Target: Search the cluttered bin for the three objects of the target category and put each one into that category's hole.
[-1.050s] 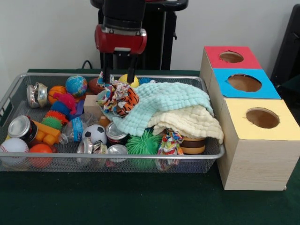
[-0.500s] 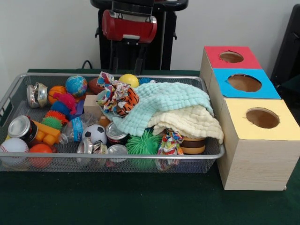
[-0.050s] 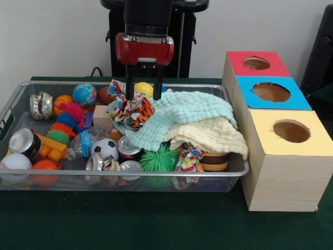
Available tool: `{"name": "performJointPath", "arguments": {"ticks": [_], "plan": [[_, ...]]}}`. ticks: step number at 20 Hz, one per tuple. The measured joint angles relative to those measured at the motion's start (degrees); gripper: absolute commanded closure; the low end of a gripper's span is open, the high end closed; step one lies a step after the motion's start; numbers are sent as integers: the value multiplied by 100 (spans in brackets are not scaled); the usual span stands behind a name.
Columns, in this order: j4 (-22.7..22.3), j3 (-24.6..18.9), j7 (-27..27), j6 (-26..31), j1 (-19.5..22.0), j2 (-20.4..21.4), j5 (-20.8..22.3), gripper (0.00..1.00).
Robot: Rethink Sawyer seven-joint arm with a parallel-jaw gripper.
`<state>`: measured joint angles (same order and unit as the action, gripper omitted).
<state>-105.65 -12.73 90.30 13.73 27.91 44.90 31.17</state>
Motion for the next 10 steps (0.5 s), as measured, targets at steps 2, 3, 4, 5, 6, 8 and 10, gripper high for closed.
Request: {"name": "performJointPath", "arguments": {"ticks": [2, 3, 4, 5, 6, 8, 10], "plan": [[-5, 7, 0, -88, 5, -112, 1, 0], [-8, 7, 0, -108, 8, -140, -1, 0], [-17, 7, 0, -144, 14, -199, -1, 0], [-24, 7, 0, -155, 19, -230, -1, 0], [-31, 6, 0, -159, 24, -251, -1, 0], [-97, 6, 0, -159, 72, -341, -2, 0], [-130, 6, 0, -159, 105, -374, -2, 0]]}}
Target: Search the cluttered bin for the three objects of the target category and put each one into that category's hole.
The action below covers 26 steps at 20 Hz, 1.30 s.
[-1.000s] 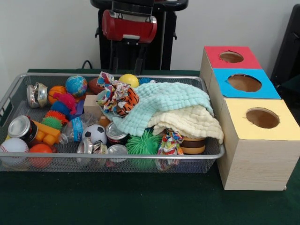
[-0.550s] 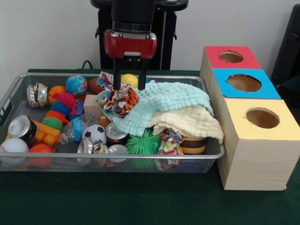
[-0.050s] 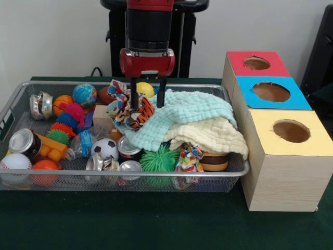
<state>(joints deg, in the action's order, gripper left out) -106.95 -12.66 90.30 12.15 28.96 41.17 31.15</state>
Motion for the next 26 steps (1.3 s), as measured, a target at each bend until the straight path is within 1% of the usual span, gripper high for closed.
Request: {"name": "performJointPath", "arguments": {"ticks": [8, 18, 26], "plan": [[-160, 4, 0, 0, 123, -192, -1, 0], [-165, 4, 0, -28, 223, -361, -2, 0], [-170, 5, 0, -218, 259, -481, -2, 0]]}}
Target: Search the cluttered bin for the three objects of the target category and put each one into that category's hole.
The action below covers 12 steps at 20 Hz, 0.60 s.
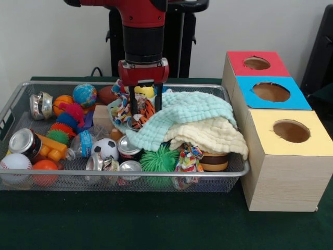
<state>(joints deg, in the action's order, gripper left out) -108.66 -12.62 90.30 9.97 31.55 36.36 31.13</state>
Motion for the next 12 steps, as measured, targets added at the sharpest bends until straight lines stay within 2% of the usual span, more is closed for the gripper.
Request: {"name": "performJointPath", "arguments": {"ticks": [11, 12], "plan": [[-1, 178, 0, -564, -12, -211, -1, 0], [0, 228, 0, -687, -25, -281, -2, 100]]}}
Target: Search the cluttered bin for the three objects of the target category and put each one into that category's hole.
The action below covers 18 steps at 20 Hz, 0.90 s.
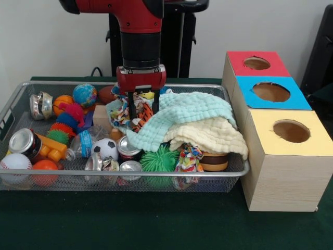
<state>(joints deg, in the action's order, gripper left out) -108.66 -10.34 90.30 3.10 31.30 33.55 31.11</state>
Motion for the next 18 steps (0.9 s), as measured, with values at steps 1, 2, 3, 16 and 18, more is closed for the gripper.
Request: {"name": "performJointPath", "arguments": {"ticks": [1, 2, 3, 16, 18], "plan": [[0, 5, 0, -11, -1, -7, 1, 100], [0, 9, 0, -21, -2, -15, 1, 100], [-1, 14, 0, -38, -4, -27, 1, 100], [-75, 14, 0, 64, -2, 189, -101, 100], [-124, 7, 0, 230, -1, 315, -233, 100]]}}
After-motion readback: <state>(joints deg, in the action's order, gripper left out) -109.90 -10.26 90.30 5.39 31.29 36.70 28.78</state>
